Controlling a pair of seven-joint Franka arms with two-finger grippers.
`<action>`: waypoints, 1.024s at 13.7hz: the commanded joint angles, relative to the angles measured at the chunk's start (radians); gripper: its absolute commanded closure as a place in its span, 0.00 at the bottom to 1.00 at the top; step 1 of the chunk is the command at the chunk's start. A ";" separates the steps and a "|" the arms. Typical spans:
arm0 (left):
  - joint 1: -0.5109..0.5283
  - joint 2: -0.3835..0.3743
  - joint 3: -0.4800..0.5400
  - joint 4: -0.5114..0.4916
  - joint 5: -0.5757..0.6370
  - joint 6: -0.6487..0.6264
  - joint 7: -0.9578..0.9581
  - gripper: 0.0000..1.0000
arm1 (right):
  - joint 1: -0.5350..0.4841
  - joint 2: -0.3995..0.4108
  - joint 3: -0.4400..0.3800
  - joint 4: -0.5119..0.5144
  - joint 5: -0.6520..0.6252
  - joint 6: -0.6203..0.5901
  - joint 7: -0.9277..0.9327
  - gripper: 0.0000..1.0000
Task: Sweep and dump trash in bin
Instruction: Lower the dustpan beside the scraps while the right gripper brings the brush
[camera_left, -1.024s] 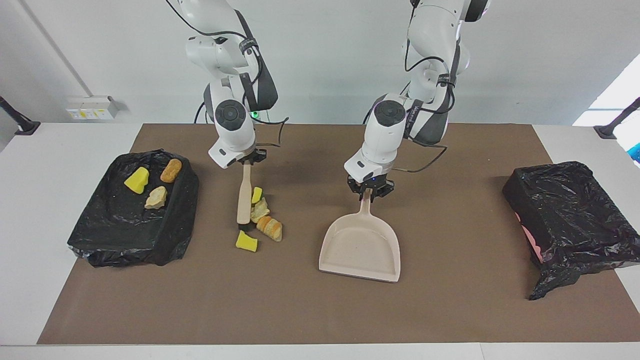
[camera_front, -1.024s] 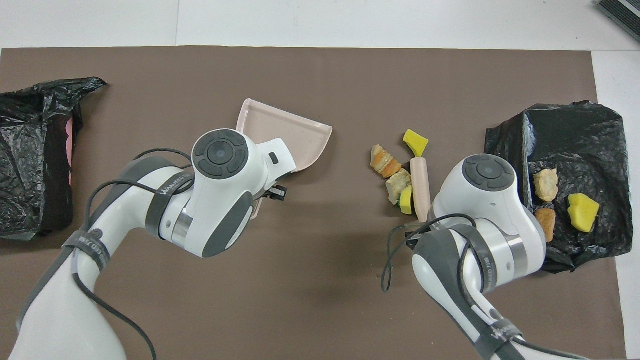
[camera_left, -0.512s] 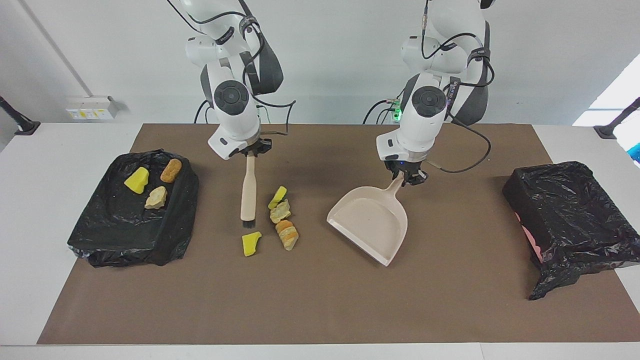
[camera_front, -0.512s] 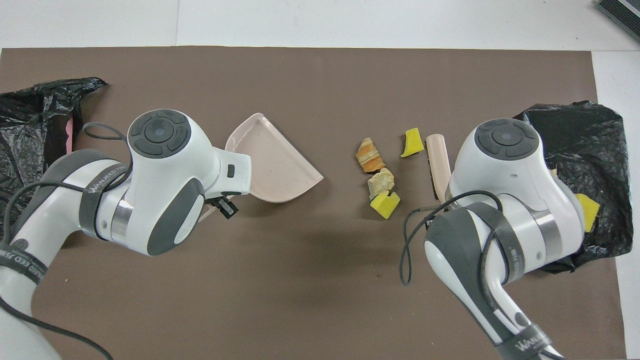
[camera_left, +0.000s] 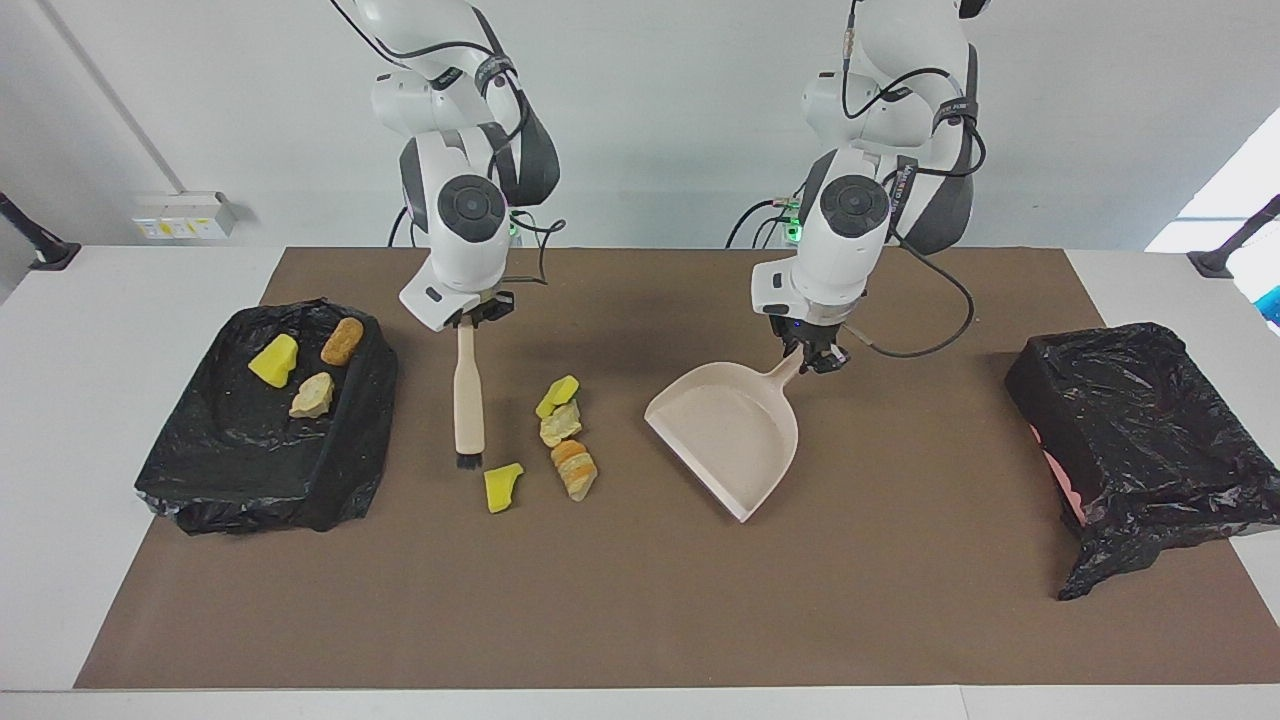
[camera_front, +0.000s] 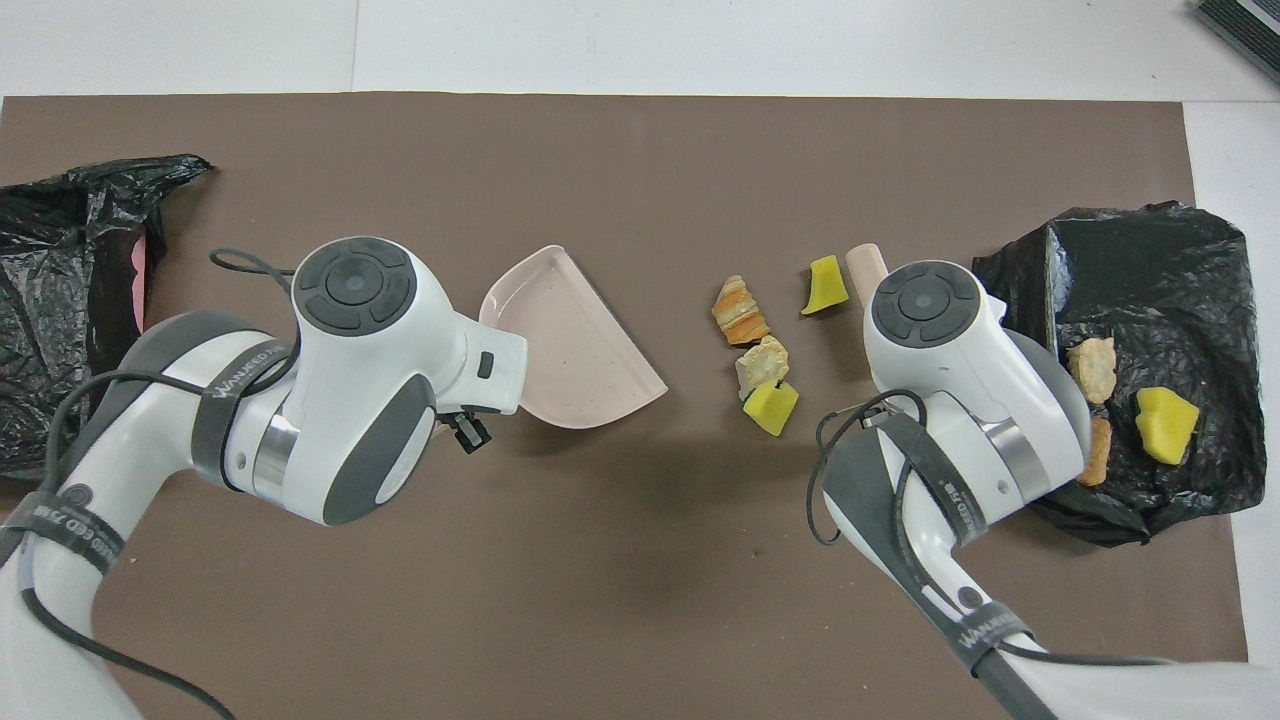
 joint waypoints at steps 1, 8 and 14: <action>-0.035 -0.074 0.010 -0.093 0.042 0.040 0.009 1.00 | 0.007 0.019 0.016 0.009 0.082 -0.004 0.009 1.00; -0.057 -0.128 0.008 -0.198 0.058 0.058 0.067 1.00 | 0.136 0.028 0.031 0.006 0.472 -0.001 -0.023 1.00; -0.043 -0.128 0.008 -0.204 0.058 0.089 0.077 1.00 | 0.164 0.008 0.053 0.010 0.900 -0.024 -0.132 1.00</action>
